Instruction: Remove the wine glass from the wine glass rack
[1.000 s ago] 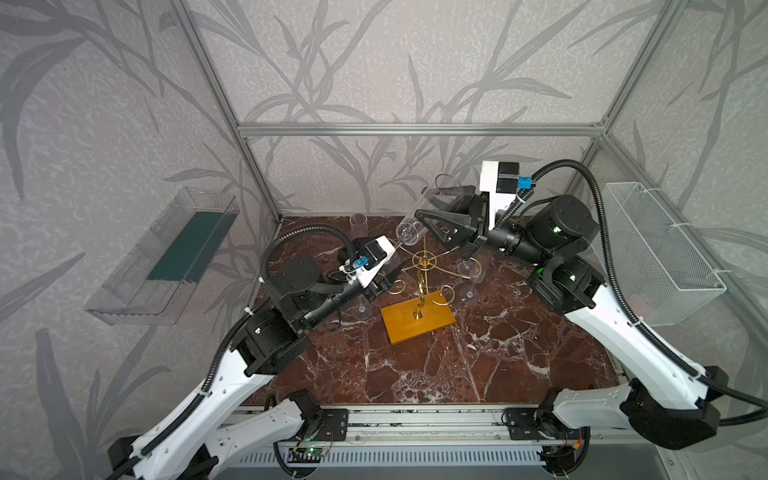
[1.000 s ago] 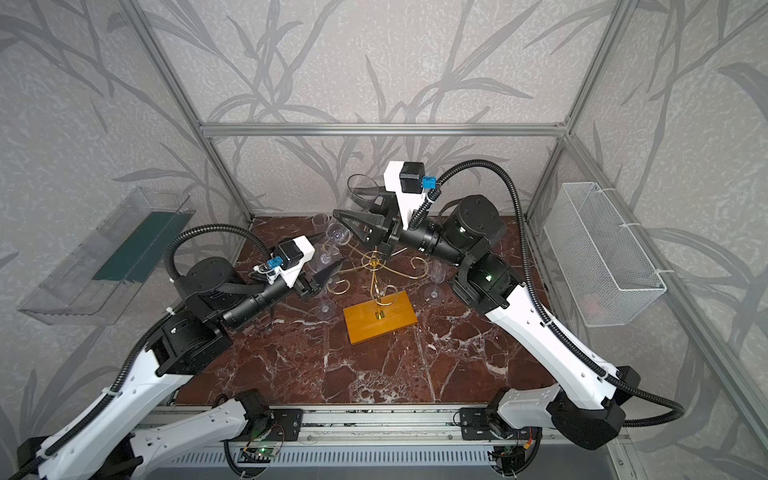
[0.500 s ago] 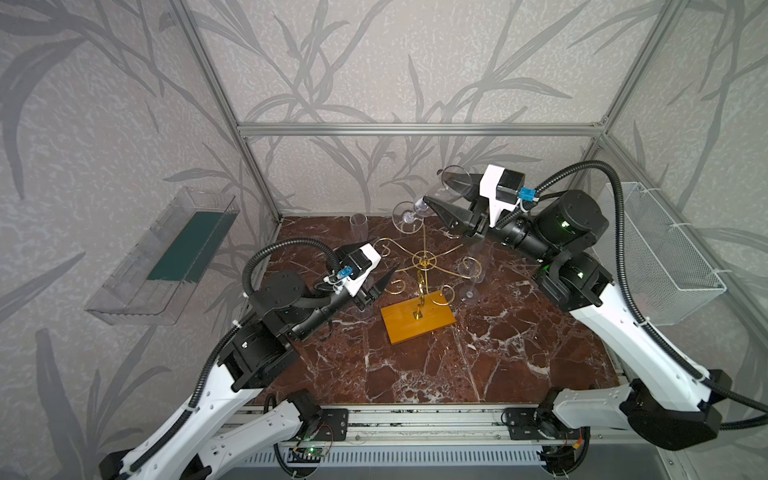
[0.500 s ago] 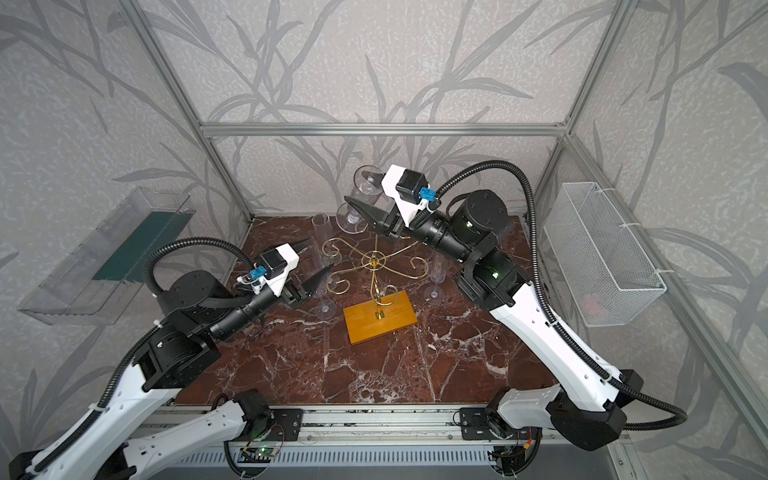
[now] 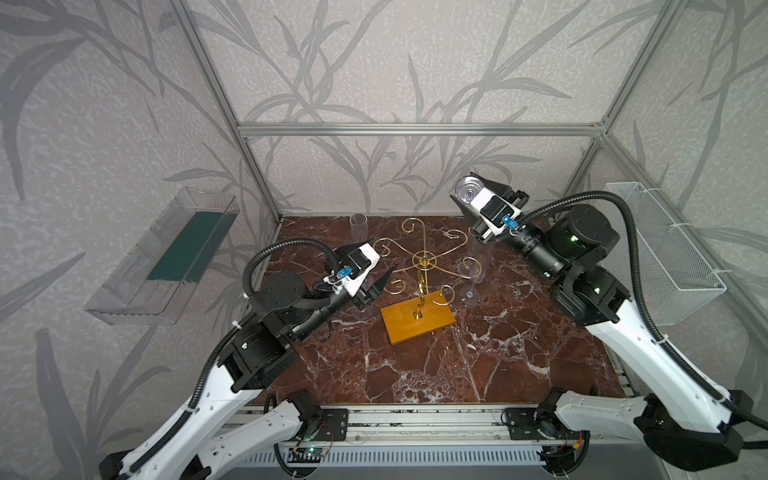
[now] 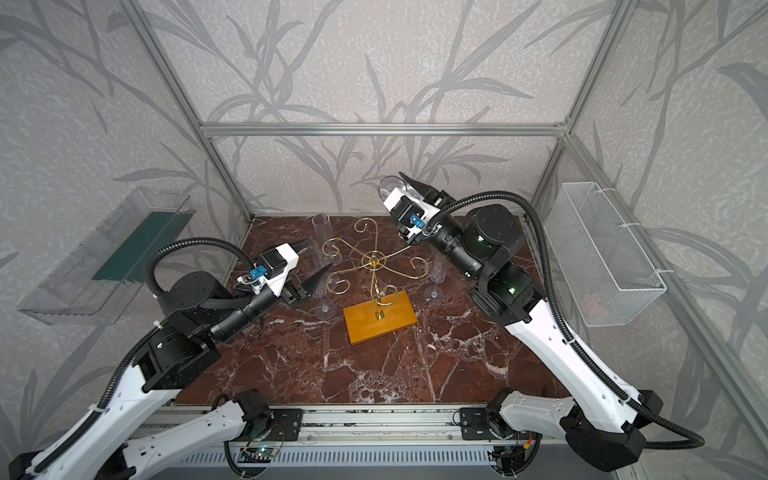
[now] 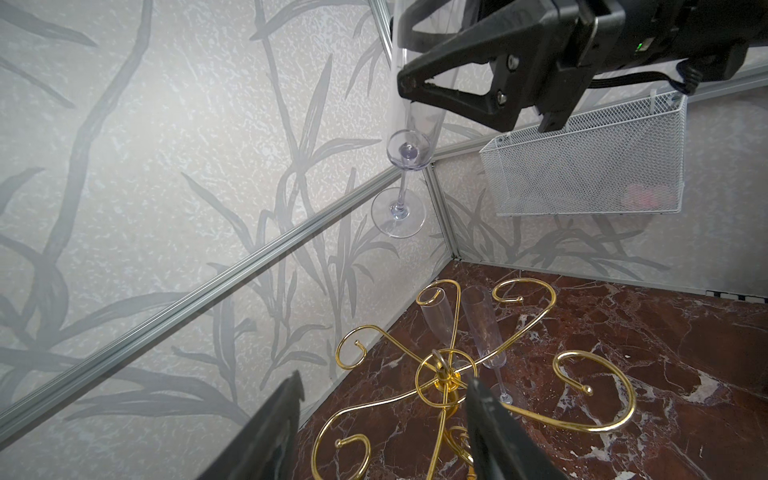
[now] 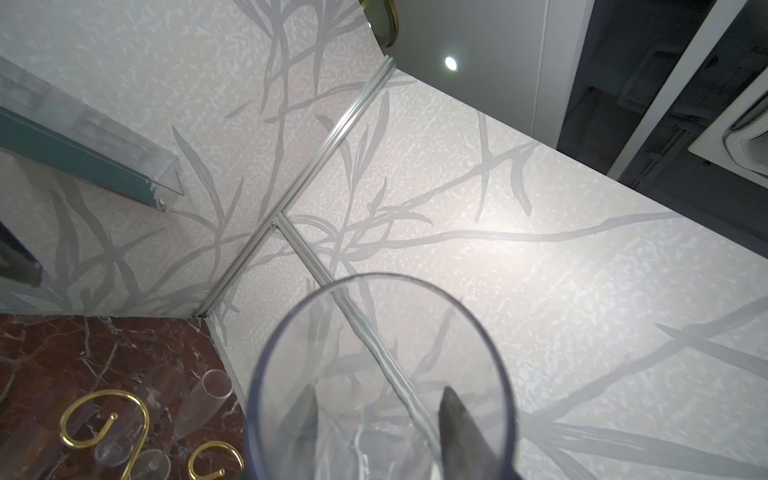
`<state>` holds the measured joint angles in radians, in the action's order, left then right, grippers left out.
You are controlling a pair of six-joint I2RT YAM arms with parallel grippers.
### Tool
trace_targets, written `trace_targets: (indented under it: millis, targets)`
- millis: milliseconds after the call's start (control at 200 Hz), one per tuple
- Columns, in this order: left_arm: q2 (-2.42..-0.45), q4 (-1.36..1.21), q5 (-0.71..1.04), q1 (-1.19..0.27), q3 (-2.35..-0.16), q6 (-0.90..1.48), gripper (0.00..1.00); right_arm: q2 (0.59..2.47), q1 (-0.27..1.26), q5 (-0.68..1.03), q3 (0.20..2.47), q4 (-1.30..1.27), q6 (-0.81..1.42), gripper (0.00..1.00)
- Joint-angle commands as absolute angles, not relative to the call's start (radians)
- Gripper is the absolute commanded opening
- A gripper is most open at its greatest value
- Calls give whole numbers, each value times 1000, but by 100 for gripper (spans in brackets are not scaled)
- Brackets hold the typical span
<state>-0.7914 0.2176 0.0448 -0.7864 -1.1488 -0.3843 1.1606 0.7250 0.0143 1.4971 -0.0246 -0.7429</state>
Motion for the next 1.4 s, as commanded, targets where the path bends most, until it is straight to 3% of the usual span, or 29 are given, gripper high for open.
trace_targets:
  millis: [0,355,890,1395]
  targets:
    - [-785,224,32,-790,-1138,-385,64,1086,701,-97,1446,-74,-829,27]
    - [-778,224,15,-790,-1127,-390,64,887,653,-252,1184,-42,-821,26]
    - [-762,235,-13,-790,-1115,-385,64,605,584,-252,772,-10,-428,25]
    - [-741,242,-38,-790,-1085,-352,64,525,584,-233,366,-311,-151,25]
